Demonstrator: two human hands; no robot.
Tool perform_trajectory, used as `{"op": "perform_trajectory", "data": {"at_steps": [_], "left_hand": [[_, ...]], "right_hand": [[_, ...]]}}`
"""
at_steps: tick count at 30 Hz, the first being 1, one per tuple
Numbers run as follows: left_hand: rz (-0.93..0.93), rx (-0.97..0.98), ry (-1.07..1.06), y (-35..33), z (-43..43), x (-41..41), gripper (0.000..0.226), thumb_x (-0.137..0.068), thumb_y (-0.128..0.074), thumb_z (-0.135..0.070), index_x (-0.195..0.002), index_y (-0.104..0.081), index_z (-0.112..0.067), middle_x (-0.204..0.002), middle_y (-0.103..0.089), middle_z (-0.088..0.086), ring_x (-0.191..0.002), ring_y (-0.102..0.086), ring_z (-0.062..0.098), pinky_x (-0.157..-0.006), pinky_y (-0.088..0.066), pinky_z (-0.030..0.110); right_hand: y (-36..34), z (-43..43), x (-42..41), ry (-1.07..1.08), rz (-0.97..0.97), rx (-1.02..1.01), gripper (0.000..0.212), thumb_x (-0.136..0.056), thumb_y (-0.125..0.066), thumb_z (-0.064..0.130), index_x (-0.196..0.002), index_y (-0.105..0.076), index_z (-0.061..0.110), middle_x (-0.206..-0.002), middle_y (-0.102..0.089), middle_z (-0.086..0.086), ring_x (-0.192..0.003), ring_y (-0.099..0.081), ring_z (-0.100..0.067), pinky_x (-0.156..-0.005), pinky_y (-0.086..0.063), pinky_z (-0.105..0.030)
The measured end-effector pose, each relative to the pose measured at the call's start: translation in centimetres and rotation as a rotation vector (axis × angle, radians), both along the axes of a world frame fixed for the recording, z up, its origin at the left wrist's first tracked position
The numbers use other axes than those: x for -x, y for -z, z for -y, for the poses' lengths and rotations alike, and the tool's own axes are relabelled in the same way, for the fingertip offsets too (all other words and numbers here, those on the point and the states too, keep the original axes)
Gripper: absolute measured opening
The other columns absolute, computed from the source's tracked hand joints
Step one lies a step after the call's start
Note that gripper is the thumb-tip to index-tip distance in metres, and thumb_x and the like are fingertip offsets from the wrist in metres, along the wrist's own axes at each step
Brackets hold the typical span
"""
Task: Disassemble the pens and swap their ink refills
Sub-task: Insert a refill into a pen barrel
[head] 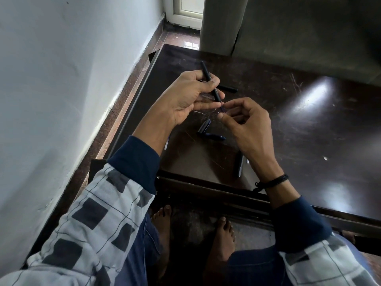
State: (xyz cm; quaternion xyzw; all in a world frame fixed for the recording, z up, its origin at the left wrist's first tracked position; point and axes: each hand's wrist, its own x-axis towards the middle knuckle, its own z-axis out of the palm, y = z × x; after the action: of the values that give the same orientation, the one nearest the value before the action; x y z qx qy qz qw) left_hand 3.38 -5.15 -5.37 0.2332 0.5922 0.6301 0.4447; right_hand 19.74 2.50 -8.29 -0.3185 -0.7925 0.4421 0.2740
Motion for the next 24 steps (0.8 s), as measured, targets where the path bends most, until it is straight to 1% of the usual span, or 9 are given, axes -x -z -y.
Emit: {"op": "perform_trajectory", "data": {"at_steps": [5, 9, 11, 17, 21, 24], "left_hand": [[0.012, -0.004, 0.015, 0.0, -0.09, -0.35, 0.012, -0.102, -0.062, -0.014, -0.11, -0.064, -0.005, -0.093, -0.075, 0.016, -0.084, -0.077, 0.025, -0.072, -0.062, 0.03], [0.006, -0.002, 0.023, -0.06, -0.04, -0.4, 0.011, -0.102, -0.062, -0.015, -0.109, -0.064, -0.006, -0.093, -0.076, 0.016, -0.084, -0.078, 0.026, -0.071, -0.062, 0.03], [-0.008, 0.009, 0.025, -0.18, 0.02, -0.42, 0.013, -0.103, -0.062, -0.016, -0.111, -0.063, -0.007, -0.094, -0.076, 0.015, -0.084, -0.078, 0.027, -0.071, -0.062, 0.03], [-0.044, 0.036, 0.037, -0.16, 0.13, -0.46, 0.013, -0.102, -0.063, -0.017, -0.112, -0.063, -0.008, -0.096, -0.077, 0.014, -0.084, -0.078, 0.028, -0.074, -0.063, 0.034], [-0.053, 0.039, 0.027, 0.0, 0.03, -0.42, 0.013, -0.102, -0.063, -0.017, -0.112, -0.064, -0.007, -0.095, -0.077, 0.014, -0.082, -0.078, 0.026, -0.076, -0.063, 0.035], [-0.058, 0.039, 0.02, 0.09, 0.0, -0.37, 0.01, -0.102, -0.062, -0.016, -0.11, -0.064, -0.008, -0.094, -0.077, 0.014, -0.082, -0.078, 0.025, -0.076, -0.064, 0.035]], "right_hand": [[0.01, 0.31, -0.02, 0.003, -0.028, -0.021, 0.018, -0.091, -0.079, 0.017, -0.098, -0.066, 0.028, -0.09, -0.07, 0.012, -0.083, -0.068, -0.008, -0.07, -0.054, -0.015], [0.18, 0.27, -0.03, 0.019, -0.047, -0.044, 0.015, -0.092, -0.077, 0.017, -0.095, -0.067, 0.028, -0.09, -0.072, 0.008, -0.082, -0.071, -0.013, -0.075, -0.06, -0.028], [0.24, 0.24, -0.04, 0.019, -0.05, -0.054, 0.014, -0.092, -0.077, 0.017, -0.095, -0.067, 0.027, -0.091, -0.073, 0.007, -0.081, -0.071, -0.014, -0.074, -0.06, -0.029], [0.36, 0.37, -0.01, 0.015, -0.03, -0.081, 0.012, -0.093, -0.076, 0.019, -0.098, -0.067, 0.025, -0.09, -0.071, 0.01, -0.081, -0.069, -0.008, -0.07, -0.058, -0.021], [0.3, 0.66, 0.02, 0.017, -0.019, -0.097, 0.012, -0.095, -0.075, 0.026, -0.103, -0.067, 0.022, -0.087, -0.067, 0.014, -0.081, -0.064, -0.005, -0.068, -0.052, -0.013], [0.31, 0.78, 0.08, 0.017, 0.006, -0.125, 0.013, -0.096, -0.073, 0.029, -0.105, -0.067, 0.023, -0.087, -0.064, 0.017, -0.078, -0.061, 0.004, -0.068, -0.05, -0.01]]}}
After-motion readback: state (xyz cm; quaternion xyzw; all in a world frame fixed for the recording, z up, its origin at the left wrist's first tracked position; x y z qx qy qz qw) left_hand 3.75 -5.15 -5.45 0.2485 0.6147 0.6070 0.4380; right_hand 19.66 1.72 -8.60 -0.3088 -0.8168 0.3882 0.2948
